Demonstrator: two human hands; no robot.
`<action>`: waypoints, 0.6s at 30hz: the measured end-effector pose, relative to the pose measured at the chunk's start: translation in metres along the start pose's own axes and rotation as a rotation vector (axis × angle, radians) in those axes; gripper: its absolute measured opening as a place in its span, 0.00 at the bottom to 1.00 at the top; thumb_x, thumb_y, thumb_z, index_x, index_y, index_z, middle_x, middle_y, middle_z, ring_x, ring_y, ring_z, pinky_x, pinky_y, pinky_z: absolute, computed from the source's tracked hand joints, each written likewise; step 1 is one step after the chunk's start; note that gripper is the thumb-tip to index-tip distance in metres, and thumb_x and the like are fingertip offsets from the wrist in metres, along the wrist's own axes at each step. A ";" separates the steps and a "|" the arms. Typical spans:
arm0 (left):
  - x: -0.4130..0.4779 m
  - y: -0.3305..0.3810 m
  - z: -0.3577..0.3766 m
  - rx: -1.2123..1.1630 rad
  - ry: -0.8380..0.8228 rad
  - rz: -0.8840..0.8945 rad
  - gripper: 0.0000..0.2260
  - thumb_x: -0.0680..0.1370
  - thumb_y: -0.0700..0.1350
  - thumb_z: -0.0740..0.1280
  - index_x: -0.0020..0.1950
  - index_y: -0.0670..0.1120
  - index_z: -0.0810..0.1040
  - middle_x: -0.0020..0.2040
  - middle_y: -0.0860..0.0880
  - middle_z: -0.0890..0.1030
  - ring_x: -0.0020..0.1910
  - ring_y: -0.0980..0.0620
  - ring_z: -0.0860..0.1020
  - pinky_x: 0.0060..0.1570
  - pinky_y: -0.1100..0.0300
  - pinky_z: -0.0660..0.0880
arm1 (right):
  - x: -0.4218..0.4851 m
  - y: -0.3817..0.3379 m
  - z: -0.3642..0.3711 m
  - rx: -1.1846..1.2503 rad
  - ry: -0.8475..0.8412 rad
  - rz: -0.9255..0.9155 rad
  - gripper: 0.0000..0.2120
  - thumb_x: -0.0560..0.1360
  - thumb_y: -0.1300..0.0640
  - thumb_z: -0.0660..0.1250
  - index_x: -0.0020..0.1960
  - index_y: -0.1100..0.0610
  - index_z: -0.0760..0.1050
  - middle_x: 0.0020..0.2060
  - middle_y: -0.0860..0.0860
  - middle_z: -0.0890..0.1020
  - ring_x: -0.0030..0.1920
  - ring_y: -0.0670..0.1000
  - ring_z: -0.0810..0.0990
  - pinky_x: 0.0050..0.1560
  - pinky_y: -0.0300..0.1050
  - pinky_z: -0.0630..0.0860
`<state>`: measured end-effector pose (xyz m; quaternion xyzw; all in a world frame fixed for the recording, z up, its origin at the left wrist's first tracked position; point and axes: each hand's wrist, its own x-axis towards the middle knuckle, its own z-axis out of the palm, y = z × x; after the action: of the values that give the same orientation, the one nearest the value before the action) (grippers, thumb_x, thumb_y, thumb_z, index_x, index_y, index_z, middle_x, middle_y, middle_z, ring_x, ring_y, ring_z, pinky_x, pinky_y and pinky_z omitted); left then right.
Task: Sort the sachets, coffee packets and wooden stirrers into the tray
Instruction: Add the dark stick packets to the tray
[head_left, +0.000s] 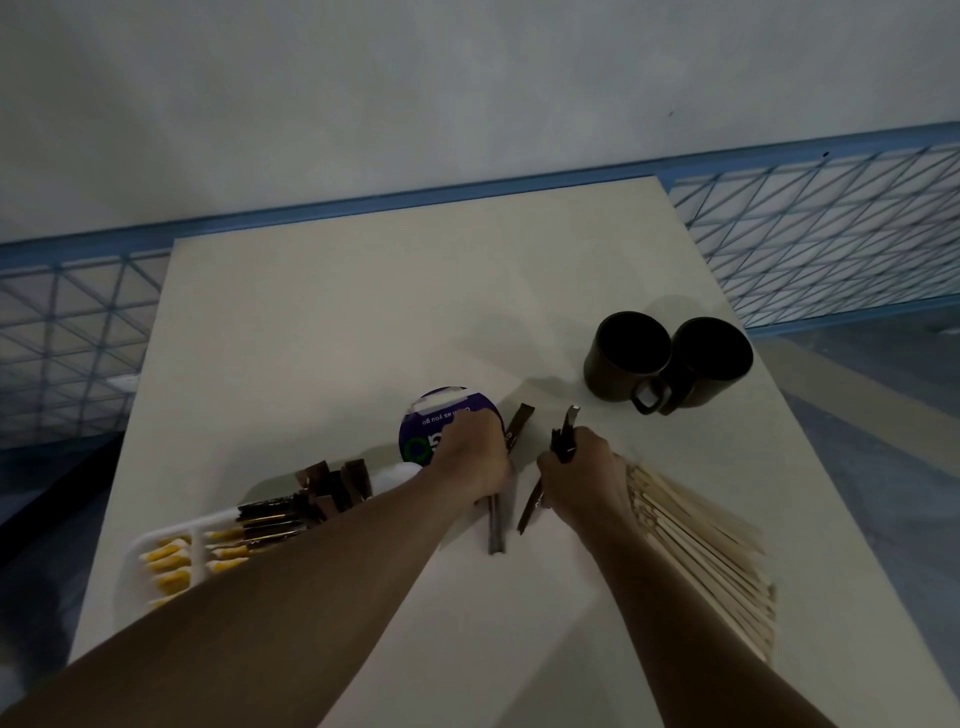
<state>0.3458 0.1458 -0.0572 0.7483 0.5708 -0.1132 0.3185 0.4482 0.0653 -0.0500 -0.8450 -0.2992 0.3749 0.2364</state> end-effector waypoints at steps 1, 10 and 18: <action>0.000 0.000 0.000 -0.007 -0.002 0.004 0.13 0.74 0.41 0.71 0.55 0.38 0.79 0.53 0.39 0.81 0.53 0.41 0.79 0.46 0.53 0.76 | 0.001 0.000 0.001 0.015 -0.007 0.004 0.13 0.80 0.56 0.64 0.63 0.58 0.73 0.47 0.54 0.81 0.43 0.52 0.82 0.43 0.48 0.83; -0.002 -0.002 -0.004 -0.069 -0.009 0.044 0.08 0.75 0.38 0.69 0.53 0.39 0.81 0.49 0.40 0.83 0.49 0.42 0.81 0.51 0.49 0.80 | -0.004 -0.006 0.002 0.110 -0.038 -0.034 0.13 0.84 0.54 0.56 0.65 0.56 0.71 0.50 0.53 0.79 0.41 0.45 0.75 0.34 0.38 0.67; -0.003 -0.008 -0.024 -0.161 -0.038 0.088 0.10 0.73 0.42 0.72 0.45 0.35 0.83 0.42 0.39 0.85 0.45 0.41 0.84 0.51 0.46 0.79 | -0.009 -0.009 -0.002 0.473 -0.048 0.027 0.09 0.83 0.60 0.55 0.55 0.56 0.74 0.43 0.54 0.79 0.41 0.49 0.77 0.39 0.42 0.73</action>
<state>0.3329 0.1588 -0.0400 0.7425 0.5385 -0.0668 0.3929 0.4418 0.0656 -0.0390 -0.7608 -0.1974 0.4575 0.4158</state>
